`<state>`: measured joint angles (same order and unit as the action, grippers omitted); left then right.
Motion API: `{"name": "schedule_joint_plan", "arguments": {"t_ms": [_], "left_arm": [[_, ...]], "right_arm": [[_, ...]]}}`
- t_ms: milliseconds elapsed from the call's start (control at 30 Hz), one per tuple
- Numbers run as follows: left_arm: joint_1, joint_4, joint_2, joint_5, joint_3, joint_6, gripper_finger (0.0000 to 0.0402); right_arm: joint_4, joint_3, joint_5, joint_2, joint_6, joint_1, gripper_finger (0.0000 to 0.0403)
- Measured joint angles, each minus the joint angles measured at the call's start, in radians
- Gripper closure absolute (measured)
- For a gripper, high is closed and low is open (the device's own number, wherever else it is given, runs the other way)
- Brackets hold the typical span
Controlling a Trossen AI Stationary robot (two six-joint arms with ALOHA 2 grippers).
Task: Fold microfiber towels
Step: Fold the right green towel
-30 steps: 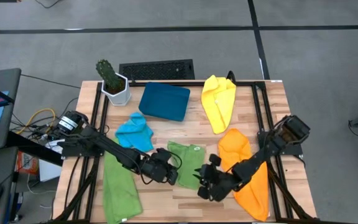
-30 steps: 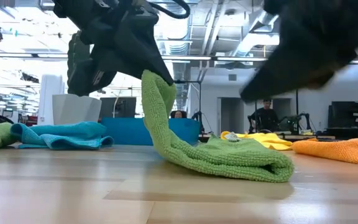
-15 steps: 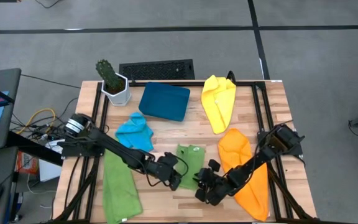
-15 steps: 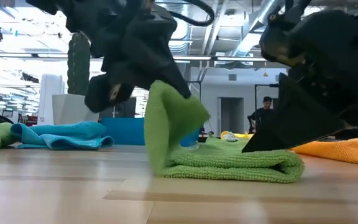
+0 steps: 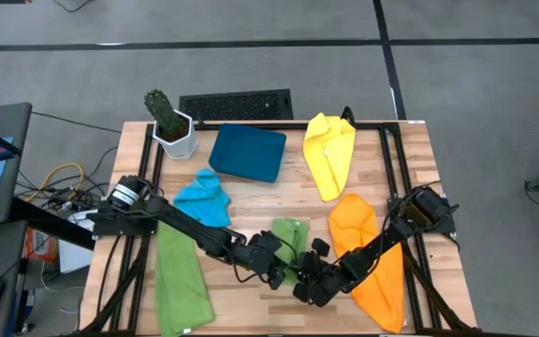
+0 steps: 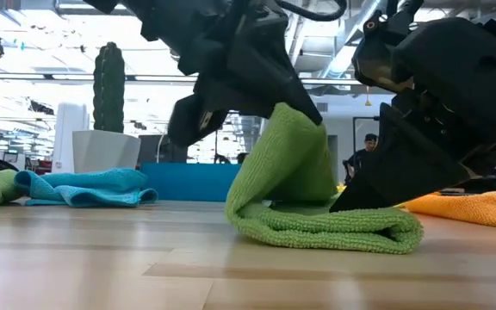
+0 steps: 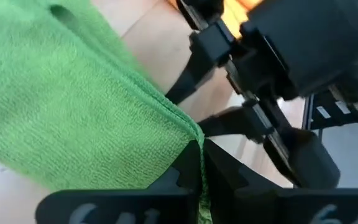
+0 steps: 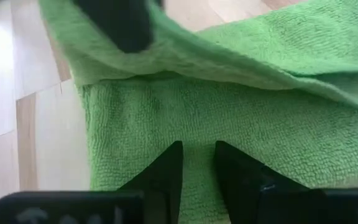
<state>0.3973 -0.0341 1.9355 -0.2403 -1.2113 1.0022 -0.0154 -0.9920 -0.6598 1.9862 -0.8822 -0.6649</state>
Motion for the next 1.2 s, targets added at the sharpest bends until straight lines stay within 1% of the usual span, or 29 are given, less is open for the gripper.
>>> {"name": "schedule_joint_plan", "arguments": {"t_ms": [67, 133, 200, 367, 433, 567, 767, 867, 1033, 1200], "left_arm": [[-0.009, -0.022, 0.022, 0.021, -0.006, -0.008, 0.0401], [-0.013, -0.001, 0.039, 0.046, 0.000, -0.004, 0.0401], [-0.014, -0.051, 0.074, 0.078, -0.008, 0.006, 0.0401], [-0.015, -0.097, 0.145, 0.153, -0.052, 0.013, 0.0401], [-0.015, -0.086, 0.147, 0.156, -0.059, 0.014, 0.0401], [-0.014, -0.093, 0.139, 0.123, -0.064, 0.005, 0.0401], [-0.013, -0.105, 0.134, 0.154, -0.085, -0.024, 0.0398], [-0.011, -0.126, 0.134, 0.167, -0.085, -0.051, 0.0377], [-0.010, -0.122, 0.134, 0.188, -0.086, -0.051, 0.0318], [-0.010, -0.119, 0.134, 0.193, -0.086, -0.059, 0.0270]], "right_arm": [[0.000, 0.000, 0.000, 0.000, 0.001, 0.006, 0.0283], [0.002, 0.000, 0.001, 0.000, 0.000, 0.006, 0.0283], [0.002, 0.000, 0.001, 0.000, 0.003, 0.007, 0.0283], [0.001, -0.001, 0.009, 0.000, 0.021, 0.004, 0.0283], [0.001, 0.000, 0.010, 0.000, 0.020, 0.006, 0.0283], [0.001, 0.000, 0.008, 0.000, 0.019, 0.004, 0.0283], [0.001, 0.000, 0.007, 0.000, 0.026, 0.004, 0.0283], [0.001, 0.000, 0.007, 0.000, 0.027, 0.004, 0.0283], [-0.009, -0.001, 0.007, -0.001, 0.027, 0.004, 0.0283], [-0.104, -0.002, -0.008, -0.058, 0.027, -0.030, 0.0283]]}}
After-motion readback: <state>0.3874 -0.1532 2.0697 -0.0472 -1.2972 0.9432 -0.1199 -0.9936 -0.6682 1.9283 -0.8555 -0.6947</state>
